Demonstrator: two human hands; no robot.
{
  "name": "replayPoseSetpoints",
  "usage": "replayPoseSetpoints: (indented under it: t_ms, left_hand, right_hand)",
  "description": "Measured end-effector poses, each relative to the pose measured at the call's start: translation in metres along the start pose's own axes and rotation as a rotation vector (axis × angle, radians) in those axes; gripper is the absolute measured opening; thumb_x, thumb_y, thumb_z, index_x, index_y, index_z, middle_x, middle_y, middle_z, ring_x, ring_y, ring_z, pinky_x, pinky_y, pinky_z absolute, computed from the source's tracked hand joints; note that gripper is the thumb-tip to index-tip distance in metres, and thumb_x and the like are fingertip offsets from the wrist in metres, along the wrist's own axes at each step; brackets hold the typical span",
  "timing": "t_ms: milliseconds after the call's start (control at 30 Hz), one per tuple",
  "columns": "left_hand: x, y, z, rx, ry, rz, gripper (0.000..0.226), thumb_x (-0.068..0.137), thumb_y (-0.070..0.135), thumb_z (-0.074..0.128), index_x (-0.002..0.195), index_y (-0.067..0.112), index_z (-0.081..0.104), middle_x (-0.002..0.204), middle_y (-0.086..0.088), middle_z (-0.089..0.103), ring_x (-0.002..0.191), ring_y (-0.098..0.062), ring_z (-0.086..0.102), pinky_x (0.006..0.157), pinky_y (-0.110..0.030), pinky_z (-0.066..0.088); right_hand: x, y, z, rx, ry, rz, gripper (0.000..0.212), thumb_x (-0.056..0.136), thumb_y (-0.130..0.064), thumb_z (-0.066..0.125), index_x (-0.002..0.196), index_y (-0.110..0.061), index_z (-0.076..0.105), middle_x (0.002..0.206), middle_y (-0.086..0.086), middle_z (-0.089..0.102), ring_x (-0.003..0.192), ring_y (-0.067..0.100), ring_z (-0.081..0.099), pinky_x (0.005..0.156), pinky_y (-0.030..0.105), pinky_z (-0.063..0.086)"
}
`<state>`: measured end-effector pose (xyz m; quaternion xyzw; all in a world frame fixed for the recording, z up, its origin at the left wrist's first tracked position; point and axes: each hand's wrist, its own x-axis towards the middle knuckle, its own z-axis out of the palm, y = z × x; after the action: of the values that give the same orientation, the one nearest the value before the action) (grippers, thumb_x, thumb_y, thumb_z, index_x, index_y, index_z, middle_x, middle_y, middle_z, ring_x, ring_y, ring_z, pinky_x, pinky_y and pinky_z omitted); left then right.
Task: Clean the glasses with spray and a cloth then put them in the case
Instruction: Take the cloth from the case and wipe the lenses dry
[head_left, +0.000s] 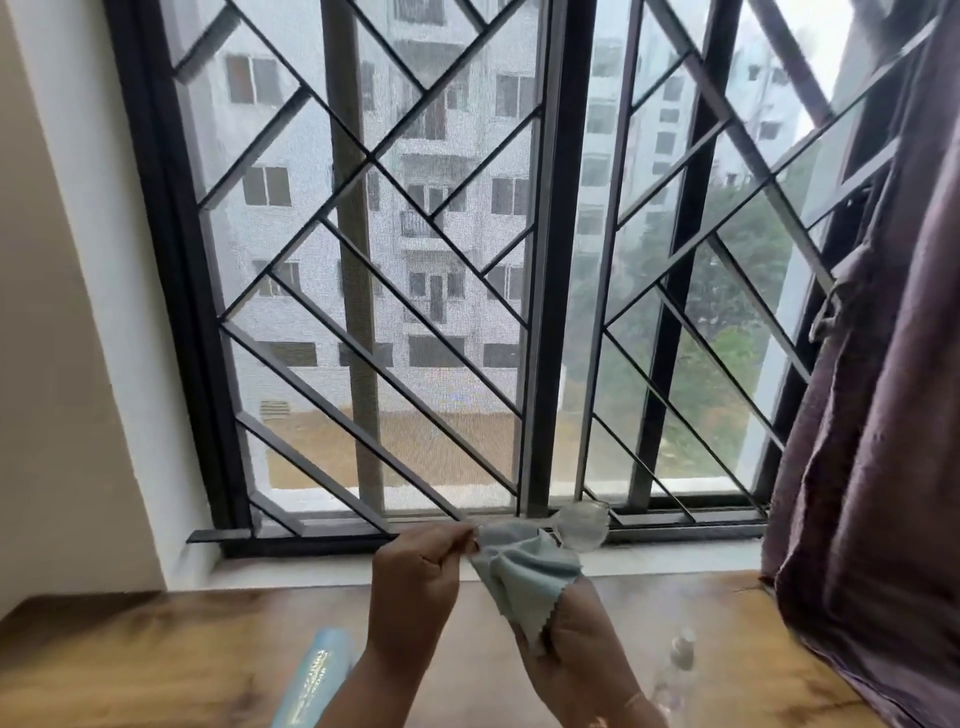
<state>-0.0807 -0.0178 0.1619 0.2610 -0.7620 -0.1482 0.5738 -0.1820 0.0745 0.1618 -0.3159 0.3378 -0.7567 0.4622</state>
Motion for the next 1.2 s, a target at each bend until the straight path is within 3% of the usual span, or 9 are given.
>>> replayPoseSetpoints:
  t_ms: [67,233,367,567,733,867,933,1033,1200]
  left_hand:
    - [0.001,0.008,-0.005,0.015,-0.006,0.057,0.021,0.073,0.011,0.055,0.080,0.014,0.075,0.075,0.006,0.073,0.076,0.000,0.061,0.072,0.002,0.039]
    - [0.004,0.016,-0.013,0.032,-0.038,0.106,0.028,0.072,0.014,0.048,0.081,0.015,0.074,0.078,0.006,0.073,0.079,-0.002,0.061,0.075,0.002,0.038]
    - [0.000,0.017,-0.013,-0.006,-0.073,0.141,0.022,0.074,0.012,0.052,0.087,0.018,0.069,0.082,0.005,0.072,0.077,-0.004,0.064,0.071,-0.013,0.049]
    - [0.002,0.024,-0.015,-0.034,-0.071,0.131,0.026,0.072,0.011,0.052,0.091,0.022,0.066,0.082,0.009,0.072,0.077,-0.001,0.063,0.074,-0.007,0.046]
    - [0.007,0.025,-0.021,0.026,-0.027,0.078,0.031,0.070,0.013,0.046,0.081,0.011,0.075,0.076,0.003,0.073,0.080,-0.004,0.060,0.075,0.005,0.036]
    - [0.008,0.020,-0.024,0.036,-0.008,0.057,0.033,0.069,0.014,0.045,0.081,0.011,0.075,0.075,0.003,0.073,0.079,-0.003,0.061,0.074,0.005,0.037]
    - [0.008,0.020,-0.024,0.039,-0.006,0.062,0.033,0.070,0.013,0.045,0.081,0.011,0.075,0.076,0.004,0.073,0.080,-0.001,0.060,0.075,0.006,0.035]
    - [0.007,0.019,-0.023,0.037,-0.019,0.072,0.032,0.070,0.012,0.046,0.083,0.011,0.075,0.077,0.004,0.073,0.080,-0.001,0.059,0.076,0.005,0.035]
    - [0.005,0.019,-0.022,0.004,-0.053,0.133,0.021,0.073,0.013,0.052,0.088,0.020,0.065,0.078,0.006,0.070,0.073,-0.002,0.061,0.069,-0.008,0.047]
  right_hand:
    - [0.010,0.001,0.010,-0.059,0.040,-0.084,0.025,0.053,-0.013,0.081,0.074,-0.002,0.072,0.076,0.014,0.068,0.073,0.023,0.064,0.063,0.023,0.053]
    - [0.013,0.000,0.014,-0.187,0.068,-0.135,0.044,0.039,-0.015,0.086,0.079,-0.004,0.074,0.088,0.018,0.070,0.087,0.029,0.064,0.075,0.033,0.051]
    - [0.010,-0.008,0.024,0.000,0.094,-0.066,0.033,0.042,0.005,0.076,0.074,0.003,0.071,0.079,0.018,0.069,0.078,0.028,0.065,0.062,0.026,0.055]
    - [0.009,-0.016,0.030,0.145,0.237,0.004,0.008,0.067,-0.006,0.068,0.069,-0.012,0.073,0.067,0.003,0.066,0.061,0.010,0.061,0.051,0.020,0.050]
    - [0.004,-0.029,0.032,0.271,0.085,0.132,0.034,0.041,-0.012,0.085,0.068,0.000,0.068,0.072,0.019,0.065,0.063,0.025,0.062,0.057,0.028,0.055]
    - [-0.007,-0.033,0.027,0.320,-0.019,0.212,0.010,0.070,0.011,0.057,0.079,0.008,0.062,0.078,0.024,0.067,0.065,0.029,0.067,0.057,0.031,0.058]
    - [-0.009,-0.026,0.014,0.279,-0.015,0.242,0.028,0.086,0.013,0.034,0.086,0.003,0.060,0.070,0.014,0.071,0.061,0.021,0.069,0.054,0.028,0.058]
    - [-0.007,-0.017,0.017,0.199,0.037,0.211,0.035,0.090,0.013,0.029,0.086,0.002,0.062,0.073,0.013,0.070,0.062,0.020,0.068,0.055,0.026,0.058]
    - [0.009,-0.012,0.041,0.172,0.131,0.041,0.033,0.053,0.024,0.058,0.079,0.007,0.068,0.079,0.023,0.067,0.069,0.026,0.065,0.056,0.025,0.055]
